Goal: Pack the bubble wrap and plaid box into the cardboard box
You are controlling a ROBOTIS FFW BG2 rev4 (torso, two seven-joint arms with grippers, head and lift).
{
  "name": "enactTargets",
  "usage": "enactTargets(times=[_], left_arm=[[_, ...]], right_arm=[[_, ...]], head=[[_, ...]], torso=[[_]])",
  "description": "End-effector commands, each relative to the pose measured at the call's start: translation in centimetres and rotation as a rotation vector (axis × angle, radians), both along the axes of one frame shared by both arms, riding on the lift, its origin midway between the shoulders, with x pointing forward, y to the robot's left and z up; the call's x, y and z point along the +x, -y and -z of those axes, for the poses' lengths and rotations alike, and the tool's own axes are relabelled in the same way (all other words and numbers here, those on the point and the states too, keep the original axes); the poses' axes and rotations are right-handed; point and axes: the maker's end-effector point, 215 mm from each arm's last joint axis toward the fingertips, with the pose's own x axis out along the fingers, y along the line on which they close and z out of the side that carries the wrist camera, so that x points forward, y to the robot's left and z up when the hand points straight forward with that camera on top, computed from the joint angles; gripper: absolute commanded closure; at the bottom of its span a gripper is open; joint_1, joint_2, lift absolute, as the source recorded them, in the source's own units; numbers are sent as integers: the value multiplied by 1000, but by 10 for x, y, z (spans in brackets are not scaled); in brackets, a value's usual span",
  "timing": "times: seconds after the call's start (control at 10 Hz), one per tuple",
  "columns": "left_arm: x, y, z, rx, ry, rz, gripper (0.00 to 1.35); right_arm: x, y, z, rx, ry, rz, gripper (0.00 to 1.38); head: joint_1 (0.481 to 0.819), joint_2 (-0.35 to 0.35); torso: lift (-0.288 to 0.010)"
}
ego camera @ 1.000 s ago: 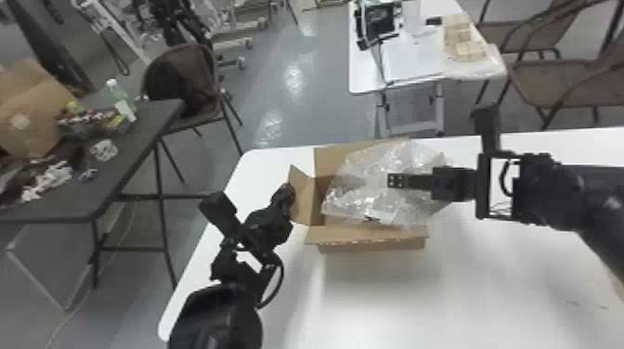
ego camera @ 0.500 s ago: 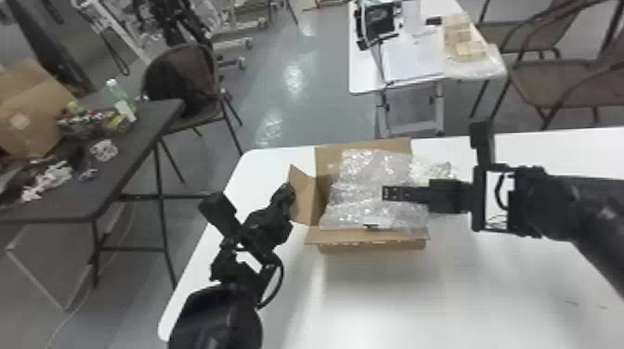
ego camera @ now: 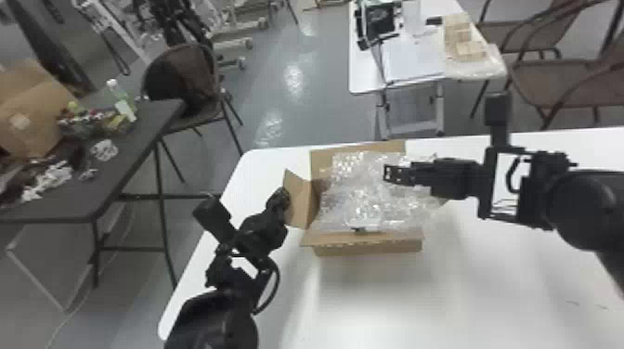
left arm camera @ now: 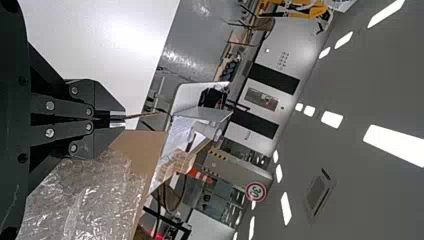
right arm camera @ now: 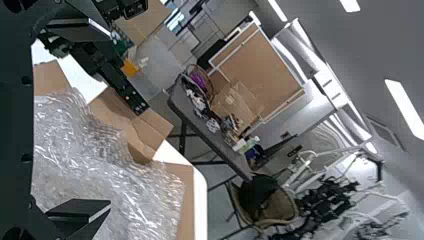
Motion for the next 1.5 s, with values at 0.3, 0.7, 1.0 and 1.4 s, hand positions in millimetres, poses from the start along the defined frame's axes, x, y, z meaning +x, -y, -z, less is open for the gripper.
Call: enactTargets(times=[0.3, 0.7, 1.0, 1.4], left_arm=[[-10, -12, 4, -17, 4, -26, 1211], [-18, -20, 8, -21, -1, -42, 1211], [-26, -30, 10, -19, -5, -60, 1211], [-31, -37, 11, -19, -8, -73, 1211]], right_arm=[[-14, 126, 6, -192, 318, 383, 122], [-68, 236, 62, -421, 394, 594, 128], [-111, 299, 89, -503, 488, 726, 130], [-157, 383, 144, -600, 422, 841, 128]], head=[[682, 350], [695, 265], [695, 207], [695, 138]], torso=[[-89], [-89], [-89], [-89]])
